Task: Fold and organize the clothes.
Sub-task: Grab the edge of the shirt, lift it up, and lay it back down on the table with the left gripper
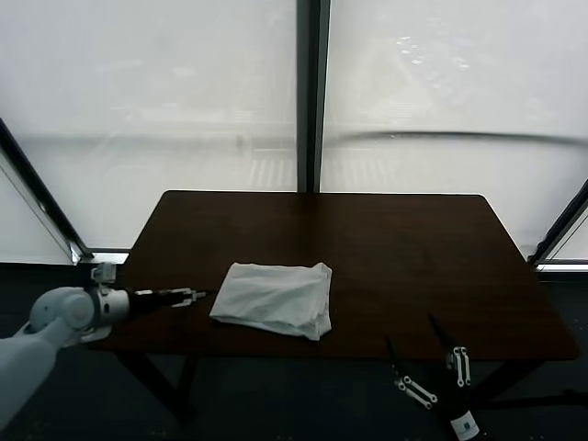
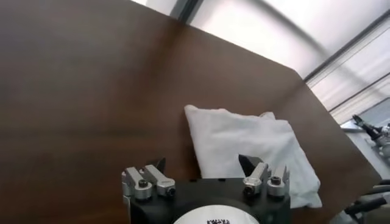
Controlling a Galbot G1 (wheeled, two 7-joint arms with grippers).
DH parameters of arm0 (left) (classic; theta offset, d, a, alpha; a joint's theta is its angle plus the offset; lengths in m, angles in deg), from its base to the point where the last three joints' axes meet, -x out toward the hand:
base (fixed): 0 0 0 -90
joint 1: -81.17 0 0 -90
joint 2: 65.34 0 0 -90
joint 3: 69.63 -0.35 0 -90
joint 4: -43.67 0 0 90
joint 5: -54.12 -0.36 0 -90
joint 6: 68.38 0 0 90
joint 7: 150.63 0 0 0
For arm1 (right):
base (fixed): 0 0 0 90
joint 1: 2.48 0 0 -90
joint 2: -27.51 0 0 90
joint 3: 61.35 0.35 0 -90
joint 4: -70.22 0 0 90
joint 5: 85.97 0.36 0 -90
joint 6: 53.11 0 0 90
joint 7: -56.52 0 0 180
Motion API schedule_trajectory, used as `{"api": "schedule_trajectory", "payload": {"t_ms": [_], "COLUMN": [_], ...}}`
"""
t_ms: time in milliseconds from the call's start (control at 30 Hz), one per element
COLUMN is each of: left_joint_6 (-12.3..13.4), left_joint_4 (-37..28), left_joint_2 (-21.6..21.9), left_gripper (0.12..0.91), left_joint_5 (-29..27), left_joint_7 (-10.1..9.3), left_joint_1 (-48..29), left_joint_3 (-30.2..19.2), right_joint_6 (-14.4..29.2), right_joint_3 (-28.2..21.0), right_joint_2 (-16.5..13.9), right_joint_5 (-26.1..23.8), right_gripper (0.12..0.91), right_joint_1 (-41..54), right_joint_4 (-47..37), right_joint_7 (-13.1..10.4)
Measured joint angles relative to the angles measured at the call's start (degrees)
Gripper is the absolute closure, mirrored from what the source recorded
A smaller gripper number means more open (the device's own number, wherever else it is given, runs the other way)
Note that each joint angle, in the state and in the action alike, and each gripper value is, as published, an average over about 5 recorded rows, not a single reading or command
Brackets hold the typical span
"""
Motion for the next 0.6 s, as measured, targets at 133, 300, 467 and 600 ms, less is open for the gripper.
{"api": "schedule_trajectory", "payload": {"t_ms": [133, 300, 467, 600], "left_joint_6": [0.04, 0.15, 0.16, 0.13], "left_joint_4": [-2.03, -3.66, -4.66, -4.68], "left_joint_2": [-0.75, -1.70, -1.96, -1.98], "left_gripper": [0.123, 0.123, 0.123, 0.123], "left_joint_5": [0.48, 1.24, 2.76, 3.85], "left_joint_7": [0.21, 0.39, 0.44, 0.42], "left_joint_1": [-4.71, -9.13, -11.90, -13.24], "left_joint_3": [-5.40, -10.37, -13.74, -15.60], "right_joint_6": [-0.01, -0.04, -0.06, -0.08], "right_joint_3": [1.32, 2.24, 2.89, 3.04], "right_joint_2": [1.19, 2.22, 2.40, 2.38], "right_joint_5": [-0.03, -0.07, -0.02, 0.06], "right_gripper": [0.118, 0.118, 0.118, 0.118], "right_joint_1": [-1.42, -1.91, -1.90, -1.64], "right_joint_4": [0.60, 1.06, 1.43, 1.45], "right_joint_7": [-0.02, -0.06, -0.18, -0.24]}}
